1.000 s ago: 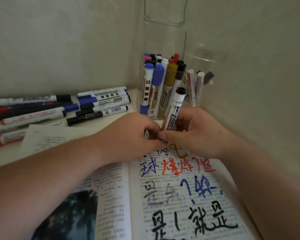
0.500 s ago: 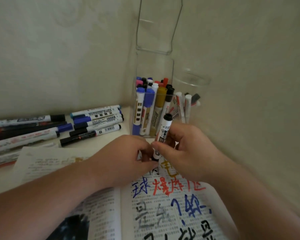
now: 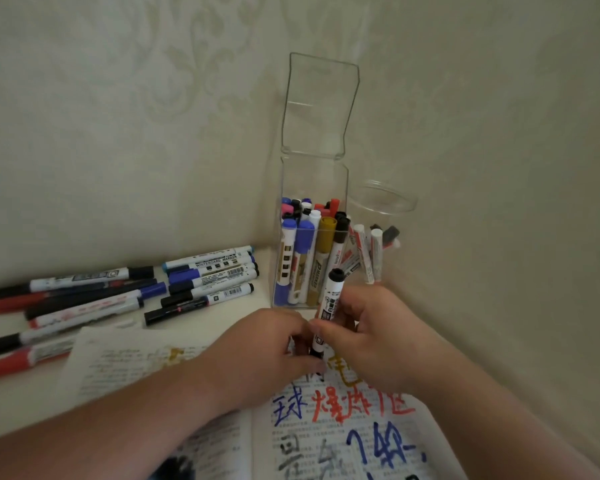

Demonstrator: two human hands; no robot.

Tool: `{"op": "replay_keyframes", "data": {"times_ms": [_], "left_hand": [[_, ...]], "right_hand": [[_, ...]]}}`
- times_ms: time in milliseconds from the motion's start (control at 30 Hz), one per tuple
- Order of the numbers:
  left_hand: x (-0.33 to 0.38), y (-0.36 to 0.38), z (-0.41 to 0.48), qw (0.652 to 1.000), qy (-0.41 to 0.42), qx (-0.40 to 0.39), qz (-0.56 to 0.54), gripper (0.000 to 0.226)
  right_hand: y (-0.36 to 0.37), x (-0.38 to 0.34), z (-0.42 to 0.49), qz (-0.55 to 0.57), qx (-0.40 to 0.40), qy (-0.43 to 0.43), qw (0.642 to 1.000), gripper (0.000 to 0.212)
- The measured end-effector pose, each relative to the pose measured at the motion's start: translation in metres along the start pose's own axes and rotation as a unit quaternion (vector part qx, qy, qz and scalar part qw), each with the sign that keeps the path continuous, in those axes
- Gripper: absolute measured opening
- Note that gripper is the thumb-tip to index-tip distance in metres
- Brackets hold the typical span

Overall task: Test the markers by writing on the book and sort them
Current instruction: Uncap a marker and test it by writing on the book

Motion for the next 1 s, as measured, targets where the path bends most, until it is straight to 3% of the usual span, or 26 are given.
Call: {"op": "replay_keyframes", "data": {"times_ms": [200, 300, 333, 433, 467, 567, 700, 867, 1000], "left_hand": [[0.000, 0.000, 0.002, 1.000, -0.005, -0.006, 0.008, 0.022], [0.003, -0.008, 0.002, 1.000, 0.004, 0.016, -0.011, 0.020], [0.003, -0.012, 0.002, 0.999, 0.006, 0.032, -0.025, 0.020], [0.007, -0.030, -0.001, 0.991, 0.030, 0.111, -0.067, 0.012], [0.007, -0.037, -0.002, 0.987, 0.034, 0.138, -0.078, 0.006], [0.000, -0.049, -0.006, 0.978, 0.025, 0.194, -0.074, 0.025], [-0.011, -0.054, -0.004, 0.975, 0.011, 0.219, -0.027, 0.047], [-0.016, -0.051, -0.003, 0.978, 0.009, 0.207, -0.017, 0.052], [-0.016, -0.047, -0.002, 0.980, 0.009, 0.198, -0.022, 0.054]], "right_hand": [[-0.004, 0.005, -0.004, -0.018, 0.040, -0.007, 0.999, 0.012], [-0.017, 0.008, -0.004, 0.000, 0.114, -0.011, 0.993, 0.015], [-0.022, 0.006, -0.005, 0.036, 0.147, -0.014, 0.988, 0.023], [-0.035, -0.018, -0.011, 0.108, 0.212, -0.094, 0.967, 0.074], [-0.041, -0.032, -0.011, 0.122, 0.218, -0.128, 0.960, 0.080], [-0.086, -0.064, 0.000, 0.163, 0.280, -0.165, 0.932, 0.067], [-0.136, -0.089, 0.043, 0.119, 0.373, -0.133, 0.911, 0.050], [-0.113, -0.088, 0.102, -0.010, 0.297, -0.072, 0.952, 0.039], [-0.121, -0.094, 0.095, -0.002, 0.314, -0.092, 0.945, 0.033]]}}
Point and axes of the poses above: each hand's wrist, its own z-axis towards the middle knuckle, its own y-axis out of the palm, x = y × z, the point moved 9 cm from there along z, towards the middle knuckle, and after that the axes turned 8 degrees about y, right-handed, at the moved point
